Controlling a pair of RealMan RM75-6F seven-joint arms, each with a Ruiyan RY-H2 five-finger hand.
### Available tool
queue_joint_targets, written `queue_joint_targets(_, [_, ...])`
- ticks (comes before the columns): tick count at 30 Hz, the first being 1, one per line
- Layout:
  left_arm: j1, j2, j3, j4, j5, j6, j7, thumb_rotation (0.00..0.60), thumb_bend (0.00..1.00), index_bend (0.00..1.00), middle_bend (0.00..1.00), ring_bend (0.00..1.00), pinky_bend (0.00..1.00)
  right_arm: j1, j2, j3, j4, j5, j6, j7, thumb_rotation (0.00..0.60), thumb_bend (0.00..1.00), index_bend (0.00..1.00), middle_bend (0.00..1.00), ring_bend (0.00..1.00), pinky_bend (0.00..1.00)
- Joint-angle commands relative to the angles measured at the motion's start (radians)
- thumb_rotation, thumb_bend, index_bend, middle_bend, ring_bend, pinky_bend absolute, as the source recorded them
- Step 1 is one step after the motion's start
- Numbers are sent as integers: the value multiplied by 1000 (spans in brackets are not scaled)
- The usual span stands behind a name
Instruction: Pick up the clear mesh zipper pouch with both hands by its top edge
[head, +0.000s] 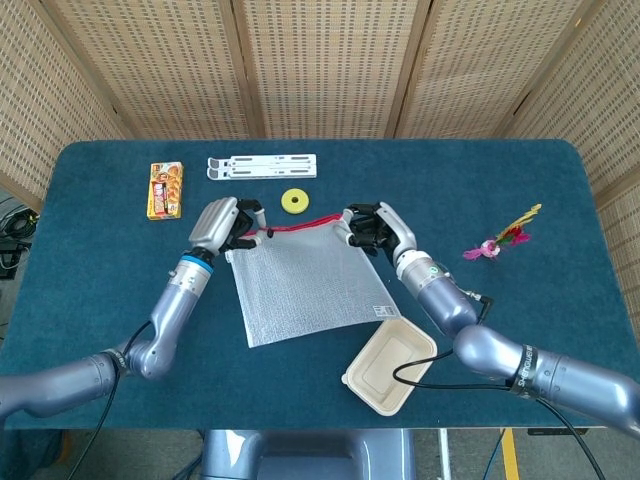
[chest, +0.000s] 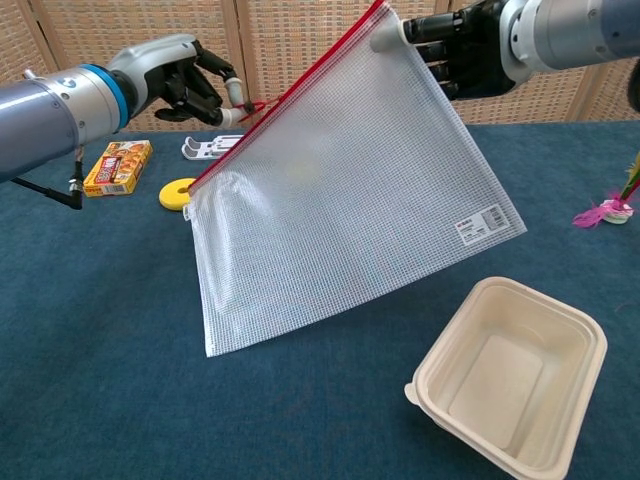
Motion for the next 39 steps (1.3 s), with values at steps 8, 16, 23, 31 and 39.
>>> queue_joint_targets(8, [57, 104, 18, 10, -39, -59, -23, 600, 731, 868, 955, 887, 960, -53, 50, 23, 3, 4, -30, 51, 600, 685, 727, 945, 899, 978])
queue_joint_targets(16, [87, 168, 29, 10, -36, -93, -51, 600, 733, 868, 955, 887, 960, -100, 75, 45, 8, 1, -53, 103, 600, 685, 725, 944, 899, 977])
queue_joint_targets(23, [97, 194, 41, 5, -30, -112, -54, 600, 734, 868, 955, 887, 960, -134, 88, 50, 18, -18, -70, 131, 600, 685, 724, 944, 899, 978])
queue_joint_targets(31, [95, 180, 37, 16, -27, -109, -67, 600, 725, 863, 955, 887, 960, -134, 83, 39, 32, -31, -81, 136, 600, 672, 717, 934, 899, 977])
queue_joint_targets(39, [93, 188, 42, 16, 4, -125, -90, 600, 1, 28, 909, 850, 912, -99, 59, -38, 71, -88, -7, 33, 600, 322, 122, 903, 892, 975])
